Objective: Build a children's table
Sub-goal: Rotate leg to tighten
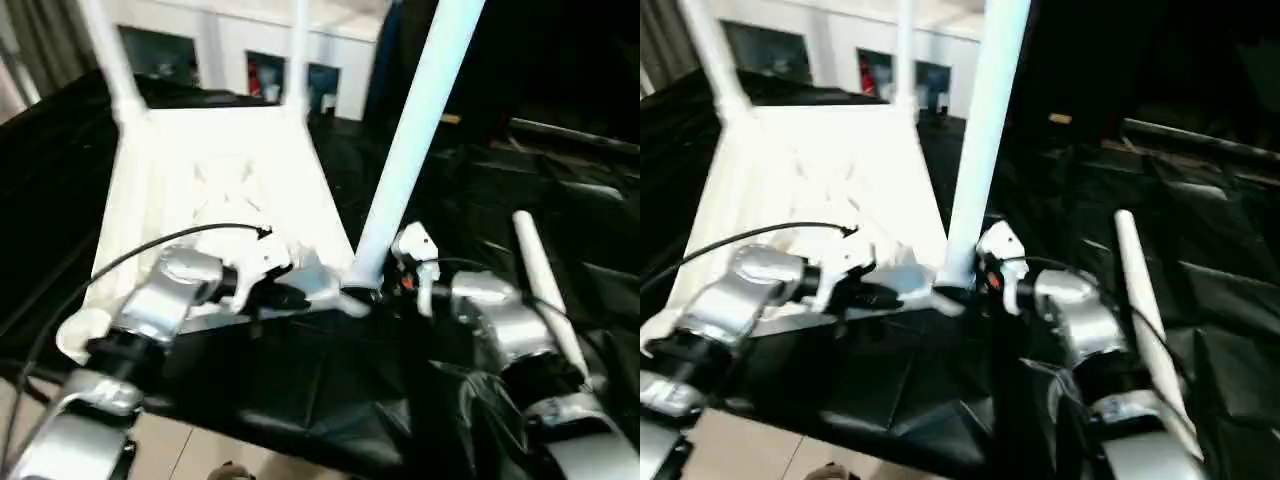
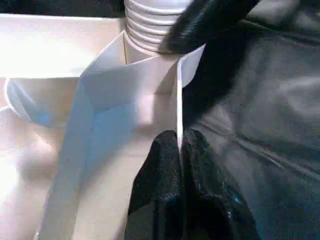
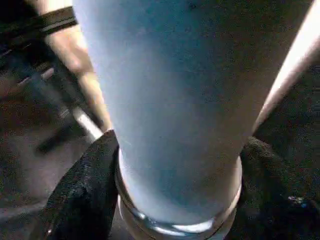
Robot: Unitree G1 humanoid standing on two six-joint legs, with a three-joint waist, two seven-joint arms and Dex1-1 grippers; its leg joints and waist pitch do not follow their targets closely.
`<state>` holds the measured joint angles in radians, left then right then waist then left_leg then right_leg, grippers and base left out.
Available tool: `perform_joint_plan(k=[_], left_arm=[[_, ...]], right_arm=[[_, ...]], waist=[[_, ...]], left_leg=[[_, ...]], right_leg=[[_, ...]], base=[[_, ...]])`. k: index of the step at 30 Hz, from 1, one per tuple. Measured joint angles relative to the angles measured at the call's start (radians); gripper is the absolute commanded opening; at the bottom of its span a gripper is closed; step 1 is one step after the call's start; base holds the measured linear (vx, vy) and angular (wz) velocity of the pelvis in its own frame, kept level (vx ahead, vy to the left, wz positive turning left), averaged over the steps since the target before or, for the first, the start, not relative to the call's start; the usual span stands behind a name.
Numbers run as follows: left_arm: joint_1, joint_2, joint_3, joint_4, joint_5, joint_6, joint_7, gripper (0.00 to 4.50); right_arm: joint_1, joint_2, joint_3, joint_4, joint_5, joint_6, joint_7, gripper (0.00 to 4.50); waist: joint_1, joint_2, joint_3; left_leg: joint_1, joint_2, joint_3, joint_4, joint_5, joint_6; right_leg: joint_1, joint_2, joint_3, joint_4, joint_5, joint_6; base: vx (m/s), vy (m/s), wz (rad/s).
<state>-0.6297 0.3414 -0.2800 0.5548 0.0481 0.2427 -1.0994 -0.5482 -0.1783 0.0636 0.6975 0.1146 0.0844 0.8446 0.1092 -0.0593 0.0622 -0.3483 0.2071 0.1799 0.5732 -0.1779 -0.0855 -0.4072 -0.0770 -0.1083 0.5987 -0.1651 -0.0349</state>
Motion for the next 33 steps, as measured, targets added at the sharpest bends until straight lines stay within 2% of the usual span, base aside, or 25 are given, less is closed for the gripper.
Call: perform_joint_plan(k=[5,9,12,13,16,19,23,27,33], left_arm=[[-0.061,-0.123,0.003,0.089,0.043,0.045,0.218,0.0],[-0.082,-0.188,0.014,0.13,0.049,0.065,0.331,0.0],[-0.091,-0.207,0.017,0.149,0.064,0.055,0.349,0.0],[-0.091,-0.207,0.017,0.149,0.064,0.053,0.348,0.0],[-0.09,-0.201,0.019,0.149,0.063,0.05,0.333,0.0],[-0.083,-0.174,0.022,0.143,0.056,0.033,0.292,0.0],[-0.071,-0.138,0.023,0.135,0.05,0.005,0.236,0.0],[-0.027,-0.059,0.023,0.074,0.02,-0.025,0.103,0.0],[0.016,0.026,0.016,0.006,-0.03,-0.03,-0.099,0.0]], right_arm=[[-0.047,0.09,-0.074,0.083,-0.013,-0.004,-0.336,2.76],[-0.084,0.122,-0.096,0.141,-0.034,-0.026,-0.481,2.76],[-0.089,0.124,-0.102,0.163,-0.043,-0.058,-0.5,2.76],[-0.086,0.124,-0.105,0.163,-0.042,-0.067,-0.495,3.32],[-0.075,0.124,-0.113,0.161,-0.036,-0.089,-0.451,3.49],[-0.061,0.112,-0.113,0.146,-0.022,-0.088,-0.371,3.89],[-0.05,0.085,-0.091,0.133,-0.006,-0.088,-0.265,3.99],[-0.026,0.018,-0.048,0.088,0.004,-0.08,-0.066,3.99],[-0.001,-0.024,0.014,0.018,0.023,-0.069,0.132,3.99]], waist=[[-0.003,0.004,-0.003],[0.0,0.006,-0.005],[0.002,0.007,-0.007],[0.002,0.008,-0.007],[0.0,0.008,-0.007],[-0.002,0.008,-0.007],[-0.006,0.008,-0.007],[-0.01,0.008,-0.007],[0.003,0.009,-0.006]], left_leg=[[0.002,0.0,-0.001,0.002,0.0,0.0],[0.001,0.0,-0.001,0.003,0.0,0.0],[0.0,-0.001,-0.001,0.003,0.0,0.0],[0.0,-0.001,0.0,0.003,0.0,0.0],[-0.001,-0.001,0.0,0.003,0.001,0.0],[-0.001,-0.001,0.0,0.002,0.001,0.0],[-0.001,-0.001,0.0,0.001,0.001,0.0],[-0.001,-0.001,0.0,0.001,0.0,0.0],[-0.002,-0.001,0.001,0.001,0.0,0.001]], right_leg=[[0.003,0.0,0.0,0.0,0.0,0.0],[0.003,0.0,0.001,0.0,0.0,0.001],[0.004,0.0,0.003,-0.001,0.0,0.003],[0.004,0.0,0.004,-0.001,0.0,0.004],[0.004,0.0,0.005,-0.001,0.0,0.004],[0.003,0.0,0.005,-0.001,0.0,0.004],[0.003,0.001,0.005,-0.001,0.0,0.004],[0.002,0.001,0.005,-0.001,0.0,0.004],[0.0,0.001,0.007,-0.001,0.001,0.001]], base=[[0.0,0.0,0.0],[0.0,0.0,0.0],[0.0,0.0,0.0],[0.0,0.0,0.0],[0.0,0.0,0.0],[0.0,0.0,0.0],[0.0,0.0,0.0],[0.0,0.0,0.0],[0.0,0.0,0.0]])
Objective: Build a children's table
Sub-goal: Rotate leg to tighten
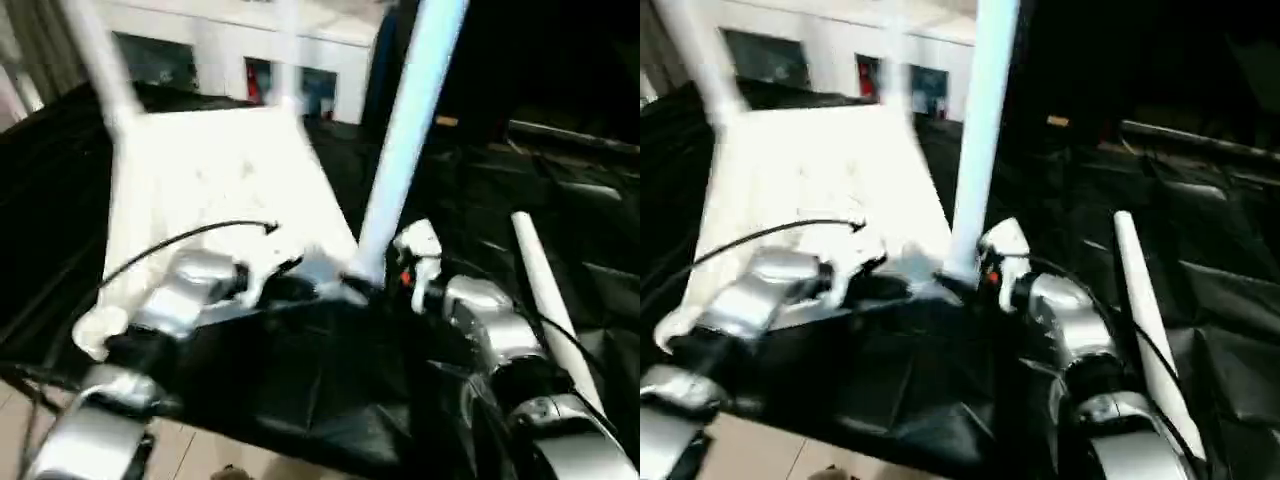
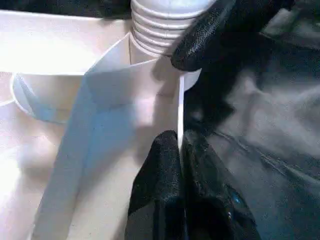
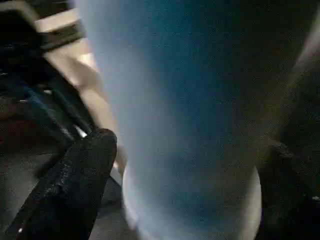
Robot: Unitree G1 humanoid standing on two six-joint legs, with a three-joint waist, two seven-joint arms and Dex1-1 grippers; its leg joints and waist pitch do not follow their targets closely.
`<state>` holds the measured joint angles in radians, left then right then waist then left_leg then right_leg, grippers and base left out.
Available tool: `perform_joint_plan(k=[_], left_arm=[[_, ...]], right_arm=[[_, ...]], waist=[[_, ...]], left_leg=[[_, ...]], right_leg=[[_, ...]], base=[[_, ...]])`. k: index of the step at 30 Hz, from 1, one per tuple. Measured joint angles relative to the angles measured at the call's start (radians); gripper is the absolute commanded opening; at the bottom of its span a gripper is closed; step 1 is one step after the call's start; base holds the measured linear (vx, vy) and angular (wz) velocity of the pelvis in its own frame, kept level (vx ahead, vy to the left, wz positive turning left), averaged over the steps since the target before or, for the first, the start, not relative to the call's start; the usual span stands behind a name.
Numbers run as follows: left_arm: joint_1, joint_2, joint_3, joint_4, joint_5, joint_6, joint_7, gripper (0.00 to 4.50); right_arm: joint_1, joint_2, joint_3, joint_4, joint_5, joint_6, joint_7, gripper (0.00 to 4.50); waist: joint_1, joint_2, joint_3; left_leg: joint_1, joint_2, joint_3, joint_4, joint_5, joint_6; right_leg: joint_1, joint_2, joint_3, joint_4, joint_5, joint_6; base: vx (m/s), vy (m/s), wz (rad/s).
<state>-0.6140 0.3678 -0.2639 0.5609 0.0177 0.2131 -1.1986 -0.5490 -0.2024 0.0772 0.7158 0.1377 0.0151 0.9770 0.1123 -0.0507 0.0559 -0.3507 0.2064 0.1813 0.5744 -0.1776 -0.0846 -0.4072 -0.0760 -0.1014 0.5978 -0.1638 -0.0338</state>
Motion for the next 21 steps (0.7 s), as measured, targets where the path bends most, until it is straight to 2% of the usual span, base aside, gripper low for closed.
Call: perform_joint_plan(k=[1,6,7,15,18,21], left_arm=[[0.001,0.007,0.0,0.0,-0.003,-0.001,-0.013,0.0],[0.012,0.023,0.0,-0.012,-0.013,-0.002,-0.027,0.0],[0.013,0.023,0.0,-0.014,-0.013,-0.002,-0.028,0.0],[0.015,0.028,0.0,-0.016,-0.013,-0.002,-0.033,0.0],[0.013,0.016,0.001,-0.009,-0.007,-0.001,0.013,0.0],[-0.023,-0.045,0.004,0.043,0.025,0.009,0.132,0.0]], right_arm=[[0.0,-0.006,0.001,-0.004,0.001,0.0,0.01,3.74],[0.0,-0.02,0.019,-0.006,0.004,0.0,0.06,3.61],[0.0,-0.02,0.021,-0.006,0.004,0.0,0.064,3.31],[0.002,-0.017,0.029,-0.006,0.003,0.001,0.059,2.81],[0.001,0.003,0.016,0.005,-0.002,0.004,-0.018,2.76],[-0.024,0.065,-0.041,0.06,-0.01,0.02,-0.225,2.75]], waist=[[0.001,0.0,0.0],[-0.001,-0.001,0.0],[-0.001,-0.001,0.0],[-0.001,-0.001,0.0],[-0.002,-0.001,0.0],[-0.011,-0.002,0.0]], left_leg=[[0.0,0.0,0.0,0.0,0.0,0.0],[0.0,0.0,0.001,0.001,0.0,0.0],[0.0,0.0,0.001,0.0,0.0,0.0],[0.0,0.0,0.001,0.0,0.0,0.0],[0.001,0.0,0.001,0.001,0.0,0.0],[0.002,0.0,0.001,0.003,0.0,0.0]], right_leg=[[0.0,0.0,0.0,0.0,0.0,0.0],[0.0,0.0,0.001,0.0,0.0,0.001],[0.0,0.0,0.001,0.0,0.0,0.001],[0.0,0.0,0.001,0.001,-0.001,0.002],[0.0,0.0,0.002,0.001,-0.002,0.003],[0.002,0.0,0.003,0.003,-0.003,0.006]], base=[[0.0,0.0,0.0],[0.0,0.0,0.0],[0.0,0.0,0.0],[0.0,0.0,0.0],[0.0,0.0,0.0],[0.0,0.0,0.0]])
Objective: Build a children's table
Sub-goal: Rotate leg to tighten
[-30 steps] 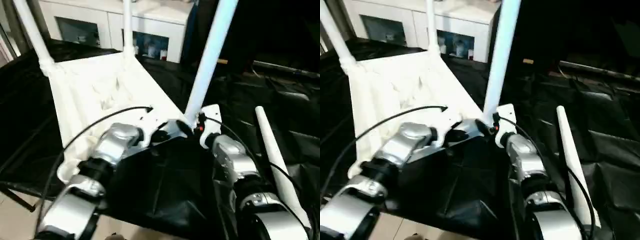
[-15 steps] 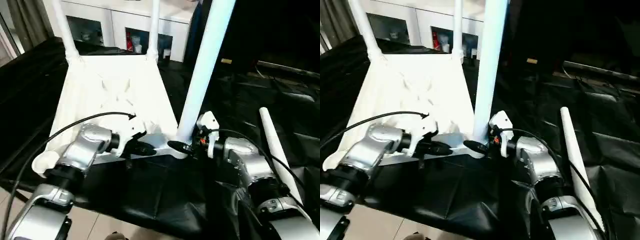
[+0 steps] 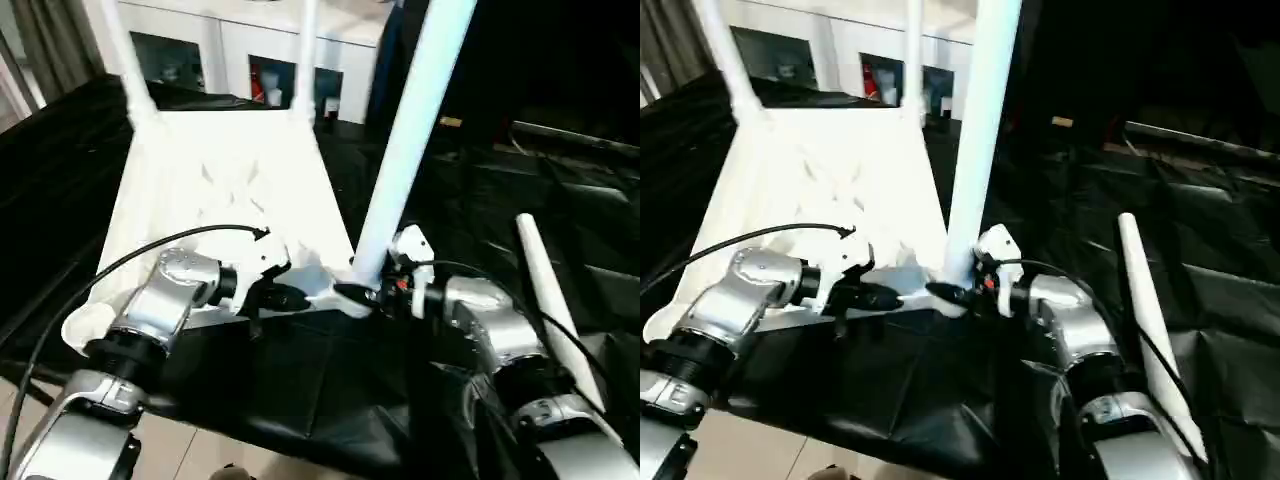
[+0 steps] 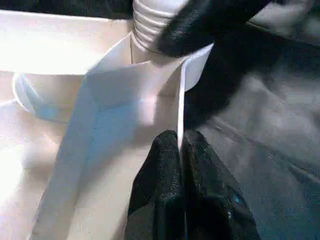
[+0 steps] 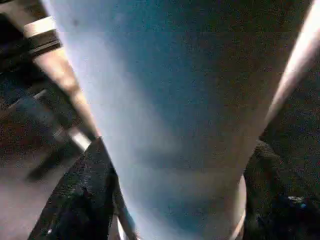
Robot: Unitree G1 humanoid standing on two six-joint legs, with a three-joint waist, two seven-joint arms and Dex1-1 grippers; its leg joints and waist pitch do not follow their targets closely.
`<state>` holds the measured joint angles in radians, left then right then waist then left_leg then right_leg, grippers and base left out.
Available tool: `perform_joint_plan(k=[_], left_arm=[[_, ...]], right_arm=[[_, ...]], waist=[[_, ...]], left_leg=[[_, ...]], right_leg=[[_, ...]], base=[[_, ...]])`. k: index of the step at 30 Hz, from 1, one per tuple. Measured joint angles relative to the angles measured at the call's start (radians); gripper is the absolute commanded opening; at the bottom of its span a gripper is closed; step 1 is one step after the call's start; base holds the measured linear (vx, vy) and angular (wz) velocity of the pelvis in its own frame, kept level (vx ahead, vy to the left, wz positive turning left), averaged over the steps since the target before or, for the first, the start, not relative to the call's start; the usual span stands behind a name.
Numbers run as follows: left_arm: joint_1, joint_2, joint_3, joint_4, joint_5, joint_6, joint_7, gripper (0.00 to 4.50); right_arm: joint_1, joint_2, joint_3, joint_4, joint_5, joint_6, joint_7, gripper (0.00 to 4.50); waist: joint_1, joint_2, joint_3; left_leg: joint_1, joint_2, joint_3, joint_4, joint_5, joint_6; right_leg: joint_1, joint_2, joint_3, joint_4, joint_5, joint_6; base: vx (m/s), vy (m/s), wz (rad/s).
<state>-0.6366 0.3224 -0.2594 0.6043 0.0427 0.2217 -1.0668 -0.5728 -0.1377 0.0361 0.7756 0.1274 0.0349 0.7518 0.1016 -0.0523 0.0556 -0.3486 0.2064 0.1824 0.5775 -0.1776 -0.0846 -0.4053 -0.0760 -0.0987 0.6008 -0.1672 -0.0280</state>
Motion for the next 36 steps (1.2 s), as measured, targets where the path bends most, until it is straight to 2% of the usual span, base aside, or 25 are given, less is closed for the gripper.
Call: perform_joint_plan(k=[4,6,11,13,18,20,25,29,36], left_arm=[[-0.041,-0.083,0.007,0.048,0.027,0.046,0.147,0.0],[-0.064,-0.133,0.009,0.071,0.037,0.08,0.228,0.0],[-0.101,-0.213,0.009,0.118,0.055,0.101,0.336,0.0],[-0.102,-0.215,0.008,0.121,0.061,0.09,0.336,0.0],[-0.102,-0.207,0.009,0.126,0.07,0.076,0.344,0.0],[-0.102,-0.201,0.009,0.126,0.069,0.074,0.343,0.0],[-0.093,-0.18,0.008,0.115,0.068,0.058,0.307,0.0],[-0.05,-0.098,0.006,0.064,0.049,0.01,0.177,0.0],[-0.001,-0.005,-0.003,-0.006,0.004,-0.022,-0.031,0.0]], right_arm=[[-0.048,0.057,-0.06,0.061,-0.002,0.017,-0.239,2.75],[-0.078,0.084,-0.088,0.094,-0.001,0.023,-0.358,2.75],[-0.115,0.104,-0.105,0.144,-0.025,-0.007,-0.494,2.75],[-0.114,0.103,-0.105,0.148,-0.028,-0.027,-0.491,3.31],[-0.096,0.097,-0.103,0.148,-0.046,-0.063,-0.423,3.62],[-0.094,0.089,-0.102,0.148,-0.039,-0.066,-0.388,3.92],[-0.083,0.039,-0.082,0.128,-0.019,-0.046,-0.237,4.02],[-0.051,-0.011,-0.063,0.088,-0.001,-0.031,-0.05,4.02],[-0.039,-0.05,-0.002,0.049,0.012,-0.02,0.154,4.02]], waist=[[-0.009,0.0,0.0],[-0.009,0.0,0.0],[-0.003,0.001,-0.001],[-0.001,0.002,-0.001],[-0.004,0.001,-0.001],[-0.009,0.001,-0.001],[-0.012,0.001,0.0],[-0.014,0.001,0.0],[-0.002,0.0,0.0]], left_leg=[[0.001,0.0,0.0,0.001,0.0,0.0],[0.0,0.0,0.0,0.002,0.0,0.0],[-0.002,-0.001,0.001,0.001,-0.001,0.001],[-0.002,-0.001,0.001,-0.001,-0.001,0.001],[-0.002,-0.001,0.001,0.0,0.0,0.002],[-0.002,-0.001,0.001,0.001,0.0,0.002],[-0.002,-0.001,0.001,0.0,0.001,0.003],[-0.002,0.0,0.001,-0.003,0.001,0.003],[-0.004,0.0,0.003,-0.001,0.002,0.004]], right_leg=[[0.0,0.0,0.0,0.0,0.0,0.0],[0.0,0.0,0.0,0.0,0.0,0.0],[0.001,0.0,0.004,0.0,0.0,0.0],[0.001,0.0,0.004,0.0,0.0,0.0],[0.001,0.0,0.004,0.0,-0.001,0.002],[0.001,0.0,0.004,0.0,-0.002,0.003],[0.0,0.0,0.003,0.0,-0.002,0.003],[0.0,0.001,0.003,0.001,-0.002,0.003],[-0.001,-0.001,0.004,0.0,0.0,-0.001]], base=[[0.0,0.0,0.0],[0.0,0.0,0.0],[0.0,0.0,0.0],[0.0,0.0,0.0],[0.0,0.0,0.0],[0.0,0.0,0.0],[0.0,0.0,0.0],[0.0,0.0,0.0],[0.0,0.0,0.0]])
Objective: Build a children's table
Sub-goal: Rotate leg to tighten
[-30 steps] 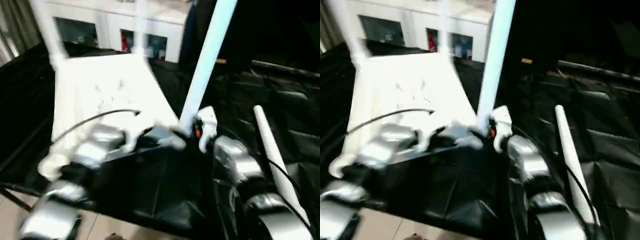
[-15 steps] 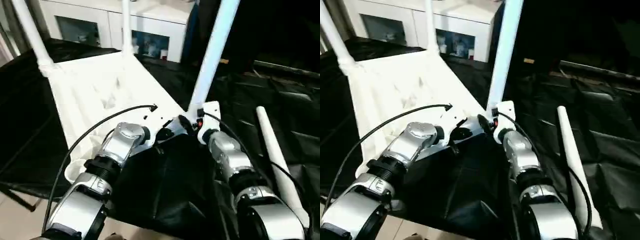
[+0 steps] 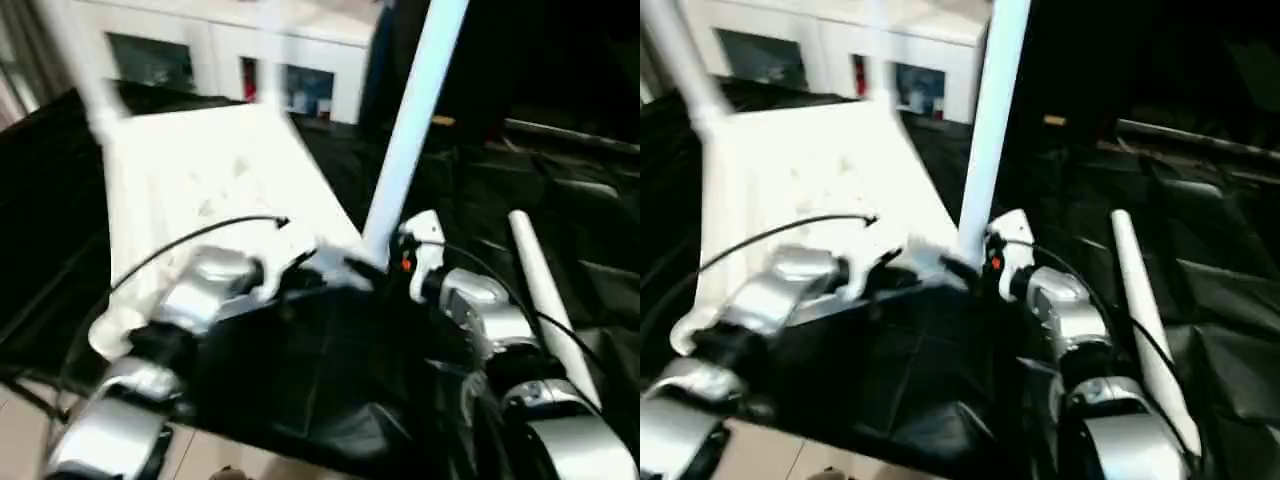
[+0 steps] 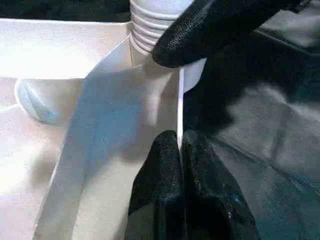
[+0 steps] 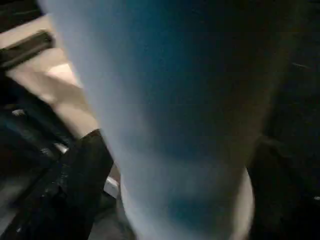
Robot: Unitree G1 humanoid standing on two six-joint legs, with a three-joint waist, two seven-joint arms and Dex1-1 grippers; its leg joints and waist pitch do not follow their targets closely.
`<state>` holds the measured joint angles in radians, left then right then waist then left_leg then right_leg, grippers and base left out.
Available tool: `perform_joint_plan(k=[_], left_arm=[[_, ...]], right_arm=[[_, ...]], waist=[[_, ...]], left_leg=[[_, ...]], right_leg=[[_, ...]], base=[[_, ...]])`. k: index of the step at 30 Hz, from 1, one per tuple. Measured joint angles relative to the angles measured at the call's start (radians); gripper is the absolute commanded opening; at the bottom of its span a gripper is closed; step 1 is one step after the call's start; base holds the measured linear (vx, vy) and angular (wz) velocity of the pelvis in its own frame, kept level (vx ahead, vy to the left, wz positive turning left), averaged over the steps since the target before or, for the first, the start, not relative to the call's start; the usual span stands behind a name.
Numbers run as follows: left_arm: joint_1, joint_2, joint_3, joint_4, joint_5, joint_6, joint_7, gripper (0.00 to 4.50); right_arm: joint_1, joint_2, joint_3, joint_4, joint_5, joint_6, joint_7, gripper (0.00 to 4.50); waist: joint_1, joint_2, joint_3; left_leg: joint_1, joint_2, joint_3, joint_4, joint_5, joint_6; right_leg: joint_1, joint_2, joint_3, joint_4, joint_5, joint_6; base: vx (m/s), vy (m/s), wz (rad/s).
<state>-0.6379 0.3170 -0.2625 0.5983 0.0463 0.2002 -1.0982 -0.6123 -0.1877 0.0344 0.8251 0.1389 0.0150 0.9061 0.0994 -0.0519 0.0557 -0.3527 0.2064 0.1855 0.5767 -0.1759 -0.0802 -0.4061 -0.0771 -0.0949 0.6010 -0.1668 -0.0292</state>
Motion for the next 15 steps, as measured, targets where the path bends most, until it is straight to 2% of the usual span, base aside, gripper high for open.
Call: perform_joint_plan(k=[6,9,15], left_arm=[[0.013,0.028,0.002,-0.02,-0.014,0.005,-0.048,0.0],[0.019,0.032,0.002,-0.029,-0.014,0.005,-0.057,0.0],[0.024,0.038,0.005,-0.037,-0.019,0.011,-0.067,0.0]], right_arm=[[0.025,-0.017,0.012,-0.027,0.017,0.024,0.087,3.78],[0.025,-0.022,0.013,-0.028,0.017,0.024,0.104,3.42],[0.025,-0.023,0.013,-0.031,0.02,0.027,0.106,2.99]], waist=[[0.003,-0.001,0.0],[0.005,-0.001,0.0],[0.005,-0.001,0.001]], left_leg=[[0.0,0.0,0.0,-0.001,0.0,0.0],[0.0,0.0,0.0,-0.001,0.0,0.0],[0.0,0.0,0.0,-0.001,0.0,0.0]], right_leg=[[0.0,0.0,0.0,0.0,0.0,0.0],[0.0,0.0,0.0,0.0,0.0,0.0],[0.0,0.0,0.0,0.0,0.0,0.001]], base=[[0.0,0.0,0.0],[0.0,0.0,0.0],[0.0,0.0,0.0]])
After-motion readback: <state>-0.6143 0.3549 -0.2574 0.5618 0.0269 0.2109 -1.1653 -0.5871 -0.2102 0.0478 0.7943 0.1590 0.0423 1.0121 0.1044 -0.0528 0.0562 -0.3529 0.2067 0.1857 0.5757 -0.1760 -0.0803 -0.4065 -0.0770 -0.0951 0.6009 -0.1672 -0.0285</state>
